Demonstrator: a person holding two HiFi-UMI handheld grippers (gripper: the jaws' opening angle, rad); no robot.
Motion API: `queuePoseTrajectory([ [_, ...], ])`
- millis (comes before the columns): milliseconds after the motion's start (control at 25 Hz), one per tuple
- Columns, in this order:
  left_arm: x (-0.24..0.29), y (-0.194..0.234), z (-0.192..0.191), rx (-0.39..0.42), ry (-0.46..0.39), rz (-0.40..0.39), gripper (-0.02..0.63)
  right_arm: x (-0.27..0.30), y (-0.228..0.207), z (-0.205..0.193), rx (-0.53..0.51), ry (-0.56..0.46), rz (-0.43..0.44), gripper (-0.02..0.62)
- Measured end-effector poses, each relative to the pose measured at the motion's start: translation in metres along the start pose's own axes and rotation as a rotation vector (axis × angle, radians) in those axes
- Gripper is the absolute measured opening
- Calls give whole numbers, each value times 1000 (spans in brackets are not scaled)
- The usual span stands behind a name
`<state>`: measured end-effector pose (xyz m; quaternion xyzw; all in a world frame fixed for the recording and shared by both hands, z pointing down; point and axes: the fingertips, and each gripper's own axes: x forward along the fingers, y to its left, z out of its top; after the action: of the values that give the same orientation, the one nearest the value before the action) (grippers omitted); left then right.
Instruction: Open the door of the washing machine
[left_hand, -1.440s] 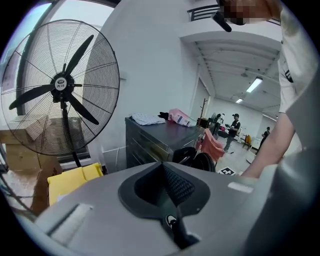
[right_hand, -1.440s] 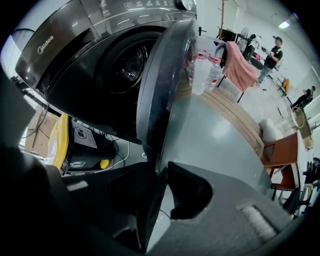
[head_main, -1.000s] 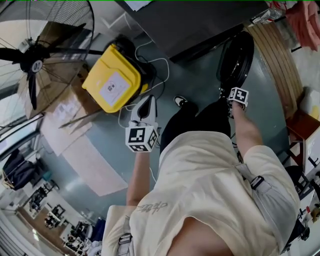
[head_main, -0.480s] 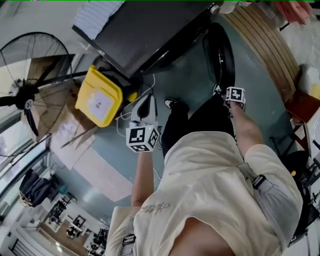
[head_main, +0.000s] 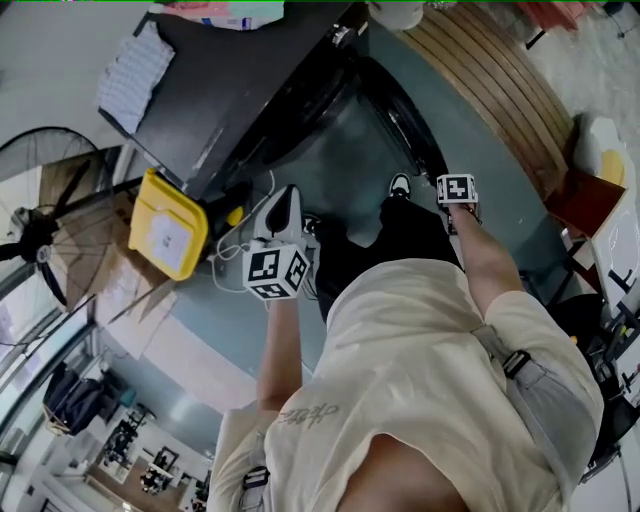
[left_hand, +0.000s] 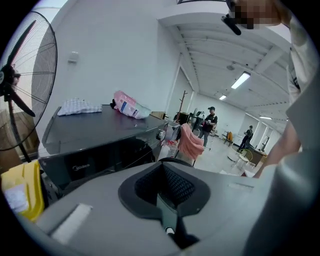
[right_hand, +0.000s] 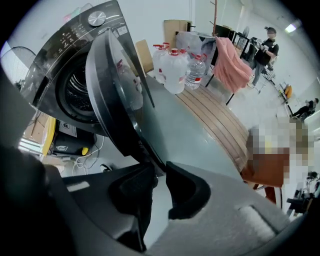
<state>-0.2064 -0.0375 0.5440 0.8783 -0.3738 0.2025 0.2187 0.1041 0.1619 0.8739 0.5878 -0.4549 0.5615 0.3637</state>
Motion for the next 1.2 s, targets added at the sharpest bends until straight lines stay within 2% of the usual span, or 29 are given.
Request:
queuePoseTrajectory([
  [80,16,-13,5,-52,-12,-2,14,-1,-20,7,-40,11,-7,75],
  [160,28,-22,13,-107,-28,0,14,-8,-50,12,-92,40,-74,77],
  [240,38,-27,22,-123,-29,10,14,-10,-69,20,-132,47,-99,75],
  [320,46,-32,29,-100,-16,12,14,-4,-73,38,-154,0,-56,75],
  [360,49,-33,32,-82,-7,8,14,-5,-80,42,-155,1,-63,77],
  [480,61,-33,35,-40,27,-13,14,-11,-107,40,-140,51,-143,81],
  [640,87,-24,35,-29,62,-64,14,-5,-109,78,-151,-92,-106,85],
  [760,106,-18,36,-26,82,-98,14,-4,-121,74,-137,-39,-140,86],
  [920,137,-20,50,-15,82,-141,14,-4,-135,105,-180,-121,-147,86],
  [1080,157,-31,62,53,120,-184,14,-7,-162,102,-165,3,-206,87],
  [1200,166,-36,68,93,147,-200,14,-5,-171,115,-187,-29,-224,87],
])
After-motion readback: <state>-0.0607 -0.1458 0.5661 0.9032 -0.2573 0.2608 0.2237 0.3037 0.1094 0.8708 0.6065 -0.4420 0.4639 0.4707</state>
